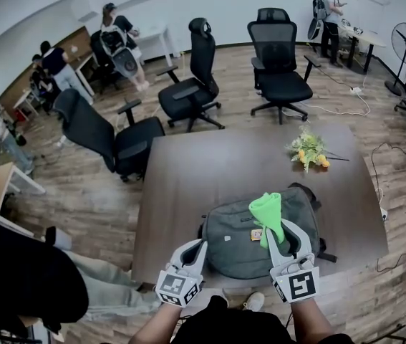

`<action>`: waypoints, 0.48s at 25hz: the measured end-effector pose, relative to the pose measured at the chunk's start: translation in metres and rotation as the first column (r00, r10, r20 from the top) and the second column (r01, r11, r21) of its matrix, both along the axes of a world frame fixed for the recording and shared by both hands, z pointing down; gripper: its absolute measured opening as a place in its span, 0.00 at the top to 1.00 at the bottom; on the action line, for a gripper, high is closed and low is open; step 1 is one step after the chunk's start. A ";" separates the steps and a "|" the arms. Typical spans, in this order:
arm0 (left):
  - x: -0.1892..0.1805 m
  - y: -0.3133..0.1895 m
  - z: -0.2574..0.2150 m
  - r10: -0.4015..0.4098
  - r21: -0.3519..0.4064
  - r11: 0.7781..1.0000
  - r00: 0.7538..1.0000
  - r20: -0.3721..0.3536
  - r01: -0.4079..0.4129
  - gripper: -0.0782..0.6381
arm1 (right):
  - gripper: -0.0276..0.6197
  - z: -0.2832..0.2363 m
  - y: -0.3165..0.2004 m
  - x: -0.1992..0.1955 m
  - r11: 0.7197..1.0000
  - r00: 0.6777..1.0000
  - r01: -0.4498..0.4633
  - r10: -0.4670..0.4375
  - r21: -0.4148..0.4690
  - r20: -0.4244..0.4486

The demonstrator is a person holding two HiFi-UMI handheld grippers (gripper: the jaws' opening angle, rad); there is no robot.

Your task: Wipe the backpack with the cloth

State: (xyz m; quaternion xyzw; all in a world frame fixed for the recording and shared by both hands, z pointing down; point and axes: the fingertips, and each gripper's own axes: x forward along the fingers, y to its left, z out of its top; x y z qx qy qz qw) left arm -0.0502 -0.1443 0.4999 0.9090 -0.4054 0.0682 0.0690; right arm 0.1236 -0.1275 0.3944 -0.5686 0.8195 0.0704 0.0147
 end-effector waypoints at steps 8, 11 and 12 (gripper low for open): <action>0.000 -0.004 -0.005 -0.006 0.017 1.000 1.000 -0.020 0.006 0.86 | 0.82 -0.001 -0.008 0.006 0.999 0.997 -0.047 0.047 -0.002 0.058; 0.000 -0.004 -0.012 -0.009 0.025 1.000 1.000 -0.027 0.009 0.86 | 0.82 0.004 -0.009 0.007 0.998 0.996 -0.055 0.056 -0.018 0.063; 0.000 -0.005 -0.016 -0.011 0.027 1.000 1.000 -0.028 0.012 0.86 | 0.82 0.006 -0.009 0.008 0.998 0.996 -0.058 0.060 -0.024 0.065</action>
